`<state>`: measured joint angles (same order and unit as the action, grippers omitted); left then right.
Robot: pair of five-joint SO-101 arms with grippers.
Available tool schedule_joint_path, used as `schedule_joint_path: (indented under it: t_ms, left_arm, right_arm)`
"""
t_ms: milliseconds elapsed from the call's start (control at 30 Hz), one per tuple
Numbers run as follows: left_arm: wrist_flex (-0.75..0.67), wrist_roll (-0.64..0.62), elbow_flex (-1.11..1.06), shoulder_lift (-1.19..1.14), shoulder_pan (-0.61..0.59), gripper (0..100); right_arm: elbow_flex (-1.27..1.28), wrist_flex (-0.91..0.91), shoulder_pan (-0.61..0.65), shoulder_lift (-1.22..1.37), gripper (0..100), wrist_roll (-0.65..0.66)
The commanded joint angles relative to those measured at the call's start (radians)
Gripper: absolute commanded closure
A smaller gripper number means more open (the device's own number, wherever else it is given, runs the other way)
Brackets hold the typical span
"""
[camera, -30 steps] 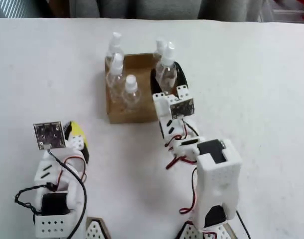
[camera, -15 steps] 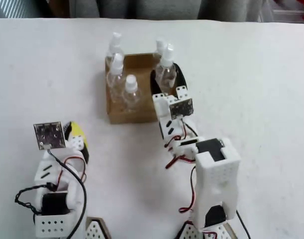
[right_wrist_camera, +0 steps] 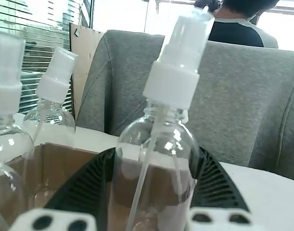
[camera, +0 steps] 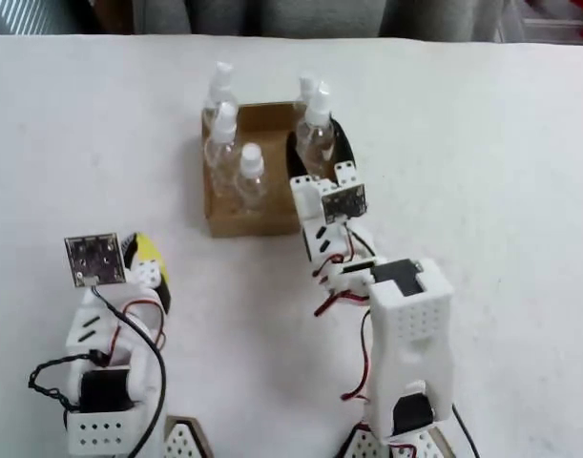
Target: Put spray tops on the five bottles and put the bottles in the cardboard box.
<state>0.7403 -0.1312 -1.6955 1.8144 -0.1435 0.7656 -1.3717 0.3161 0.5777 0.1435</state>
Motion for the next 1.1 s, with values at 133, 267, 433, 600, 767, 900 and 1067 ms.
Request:
schedule_joint_path:
  t_ms: [133, 267, 433, 600, 767, 900, 1067]
  left_arm:
    - [-0.025, 0.005, 0.002, 0.008, -0.008, 98]
    - [-0.025, 0.005, 0.002, 0.008, -0.008, 98]
    - [-0.025, 0.005, 0.002, 0.008, -0.008, 98]
    - [-0.025, 0.003, 0.002, 0.008, -0.008, 98]
    - [-0.025, 0.003, 0.002, 0.008, -0.008, 98]
    - [-0.025, 0.002, 0.002, 0.008, -0.008, 98]
    - [-0.025, 0.002, 0.002, 0.008, -0.008, 98]
  right_arm:
    - [-0.041, 0.002, -0.007, -0.005, 98.1, 0.011]
    - [-0.044, 0.004, -0.005, -0.004, 98.1, 0.011]
    - [-0.063, 0.004, -0.008, -0.002, 98.2, 0.011]
    - [-0.063, 0.004, -0.008, -0.002, 98.2, 0.011]
    - [-0.063, 0.048, -0.008, -0.002, 98.1, 0.011]
    - [-0.063, 0.056, -0.007, -0.002, 98.1, 0.008]
    - [-0.063, 0.085, -0.004, -0.002, 98.1, 0.009]
